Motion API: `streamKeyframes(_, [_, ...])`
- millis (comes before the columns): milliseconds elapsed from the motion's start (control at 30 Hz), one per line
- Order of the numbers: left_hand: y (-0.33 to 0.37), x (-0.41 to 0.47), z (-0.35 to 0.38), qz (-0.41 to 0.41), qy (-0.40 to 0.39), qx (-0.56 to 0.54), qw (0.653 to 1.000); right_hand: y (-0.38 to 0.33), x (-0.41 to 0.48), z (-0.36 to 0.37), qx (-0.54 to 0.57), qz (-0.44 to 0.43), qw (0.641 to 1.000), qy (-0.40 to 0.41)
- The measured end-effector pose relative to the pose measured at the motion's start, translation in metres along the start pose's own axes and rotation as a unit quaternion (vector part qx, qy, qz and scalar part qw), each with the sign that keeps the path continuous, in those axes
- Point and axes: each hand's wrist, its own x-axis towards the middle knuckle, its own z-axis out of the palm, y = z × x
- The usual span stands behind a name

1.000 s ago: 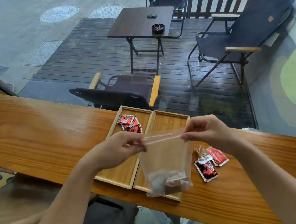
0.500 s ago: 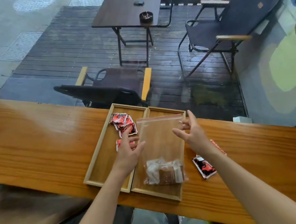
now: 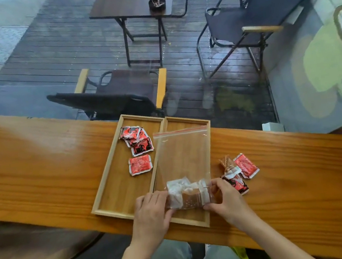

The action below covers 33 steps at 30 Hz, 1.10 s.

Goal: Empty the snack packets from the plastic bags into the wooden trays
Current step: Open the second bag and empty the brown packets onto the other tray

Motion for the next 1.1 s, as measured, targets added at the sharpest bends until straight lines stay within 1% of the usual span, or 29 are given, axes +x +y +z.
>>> streamKeyframes(67, [0.002, 0.002, -0.001, 0.031, 0.03, 0.012, 0.999, -0.001, 0.001, 0.001, 0.005, 0.007, 1.0, 0.01])
streamKeyframes(133, [0.003, 0.004, -0.001, 0.039, 0.046, 0.012, 0.998, -0.002, 0.001, 0.0, 0.01, 0.022, 0.999, 0.025])
streamKeyframes(200, [0.004, 0.004, -0.001, 0.024, 0.053, 0.0, 0.998, -0.002, 0.001, -0.002, 0.013, 0.033, 0.999, 0.03])
streamKeyframes(267, [0.005, 0.003, -0.002, 0.0, 0.059, -0.036, 0.998, -0.003, -0.001, -0.005, 0.033, 0.028, 0.999, 0.017])
streamKeyframes(367, [0.006, 0.008, -0.011, -0.039, 0.075, -0.115, 0.99, -0.012, -0.006, -0.011, 0.087, 0.004, 0.996, -0.013])
streamKeyframes(467, [0.008, 0.015, -0.028, -0.056, 0.1, -0.167, 0.979, -0.028, -0.01, -0.021, 0.143, -0.027, 0.989, -0.019])
streamKeyframes(567, [0.013, 0.017, -0.05, -0.036, 0.143, -0.198, 0.969, -0.046, -0.014, -0.036, 0.189, -0.066, 0.98, -0.014])
streamKeyframes(667, [0.018, 0.011, -0.066, -0.008, 0.172, -0.201, 0.964, -0.056, -0.018, -0.05, 0.212, -0.091, 0.973, -0.025])
streamKeyframes(700, [0.019, 0.008, -0.069, 0.006, 0.177, -0.189, 0.966, -0.058, -0.019, -0.052, 0.211, -0.094, 0.972, -0.033])
streamKeyframes(767, [0.021, 0.0, -0.071, 0.053, 0.172, -0.129, 0.975, -0.056, -0.021, -0.056, 0.198, -0.087, 0.975, -0.055])
streamKeyframes(833, [0.02, -0.01, -0.067, 0.082, 0.13, -0.084, 0.985, -0.048, -0.023, -0.056, 0.18, -0.063, 0.977, -0.095])
streamKeyframes(867, [0.019, -0.014, -0.064, 0.066, 0.083, -0.091, 0.99, -0.042, -0.025, -0.055, 0.173, -0.045, 0.976, -0.124])
streamKeyframes(900, [0.016, -0.017, -0.061, 0.032, 0.026, -0.112, 0.993, -0.036, -0.026, -0.054, 0.169, -0.022, 0.974, -0.149])
streamKeyframes(933, [0.011, -0.018, -0.058, -0.014, -0.053, -0.136, 0.989, -0.03, -0.026, -0.051, 0.169, 0.003, 0.972, -0.162])
streamKeyframes(967, [0.006, -0.018, -0.055, -0.065, -0.147, -0.157, 0.974, -0.024, -0.026, -0.048, 0.176, 0.025, 0.971, -0.162])
streamKeyframes(1000, [0.001, -0.018, -0.052, -0.105, -0.229, -0.178, 0.951, -0.019, -0.025, -0.045, 0.188, 0.045, 0.969, -0.153])
streamKeyframes(1033, [-0.003, -0.016, -0.048, -0.138, -0.274, -0.211, 0.928, -0.015, -0.023, -0.042, 0.199, 0.061, 0.969, -0.137])
streamKeyframes(1067, [-0.005, -0.015, -0.046, -0.167, -0.276, -0.25, 0.913, -0.013, -0.02, -0.039, 0.206, 0.075, 0.968, -0.119])
streamKeyframes(1100, [-0.005, -0.012, -0.044, -0.197, -0.247, -0.28, 0.907, -0.012, -0.017, -0.036, 0.216, 0.089, 0.967, -0.101])
